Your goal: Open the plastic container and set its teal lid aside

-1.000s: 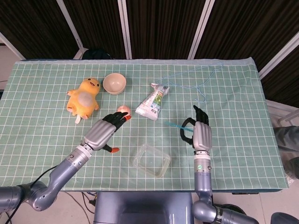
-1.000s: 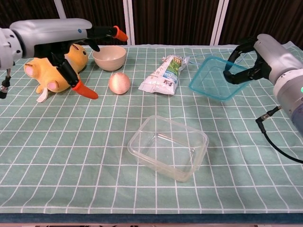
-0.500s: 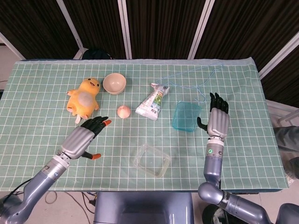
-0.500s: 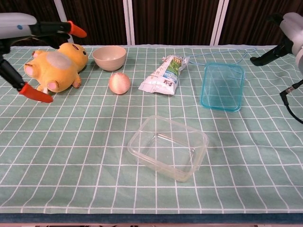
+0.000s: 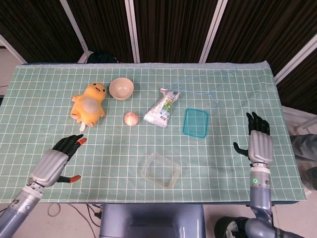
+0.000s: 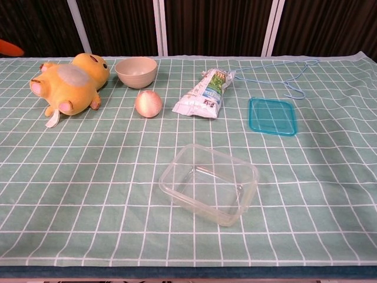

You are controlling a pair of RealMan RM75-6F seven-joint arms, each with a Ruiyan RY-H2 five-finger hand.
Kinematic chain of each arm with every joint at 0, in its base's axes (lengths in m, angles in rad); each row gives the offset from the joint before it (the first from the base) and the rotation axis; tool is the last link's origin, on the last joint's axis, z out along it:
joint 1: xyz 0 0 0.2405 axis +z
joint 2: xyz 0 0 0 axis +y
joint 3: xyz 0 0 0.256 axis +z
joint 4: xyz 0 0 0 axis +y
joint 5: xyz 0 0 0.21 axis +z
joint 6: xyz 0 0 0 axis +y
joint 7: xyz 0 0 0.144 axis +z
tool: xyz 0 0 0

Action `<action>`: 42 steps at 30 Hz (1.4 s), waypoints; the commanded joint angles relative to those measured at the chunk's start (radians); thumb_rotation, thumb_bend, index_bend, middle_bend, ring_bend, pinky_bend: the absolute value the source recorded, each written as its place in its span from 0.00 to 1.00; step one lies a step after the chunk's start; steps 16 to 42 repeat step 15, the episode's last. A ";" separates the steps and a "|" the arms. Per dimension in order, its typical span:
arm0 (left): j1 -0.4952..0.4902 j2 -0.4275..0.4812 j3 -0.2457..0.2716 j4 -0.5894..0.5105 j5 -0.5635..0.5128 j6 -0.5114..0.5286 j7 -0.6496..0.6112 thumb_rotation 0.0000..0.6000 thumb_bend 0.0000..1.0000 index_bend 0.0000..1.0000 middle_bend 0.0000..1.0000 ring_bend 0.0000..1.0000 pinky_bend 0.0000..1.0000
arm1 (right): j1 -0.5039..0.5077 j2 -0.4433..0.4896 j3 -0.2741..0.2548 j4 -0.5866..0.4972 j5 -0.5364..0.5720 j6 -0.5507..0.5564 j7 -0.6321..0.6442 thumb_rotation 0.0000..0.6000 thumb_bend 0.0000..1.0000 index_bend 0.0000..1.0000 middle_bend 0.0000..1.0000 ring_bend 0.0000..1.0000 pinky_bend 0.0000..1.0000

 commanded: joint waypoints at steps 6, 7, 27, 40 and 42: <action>0.204 -0.005 0.081 0.162 0.125 0.235 0.000 1.00 0.00 0.00 0.00 0.00 0.05 | -0.223 0.328 -0.258 -0.053 -0.363 0.036 0.321 1.00 0.15 0.00 0.00 0.00 0.00; 0.224 -0.012 0.082 0.183 0.135 0.258 -0.002 1.00 0.00 0.00 0.00 0.00 0.04 | -0.235 0.350 -0.280 -0.029 -0.407 0.047 0.343 1.00 0.14 0.00 0.00 0.00 0.00; 0.331 -0.070 0.055 0.330 0.151 0.373 -0.043 1.00 0.00 0.00 0.00 0.00 0.01 | -0.285 0.401 -0.362 0.115 -0.579 0.142 0.459 1.00 0.12 0.00 0.00 0.00 0.00; 0.331 -0.070 0.055 0.330 0.151 0.373 -0.043 1.00 0.00 0.00 0.00 0.00 0.01 | -0.285 0.401 -0.362 0.115 -0.579 0.142 0.459 1.00 0.12 0.00 0.00 0.00 0.00; 0.331 -0.070 0.055 0.330 0.151 0.373 -0.043 1.00 0.00 0.00 0.00 0.00 0.01 | -0.285 0.401 -0.362 0.115 -0.579 0.142 0.459 1.00 0.12 0.00 0.00 0.00 0.00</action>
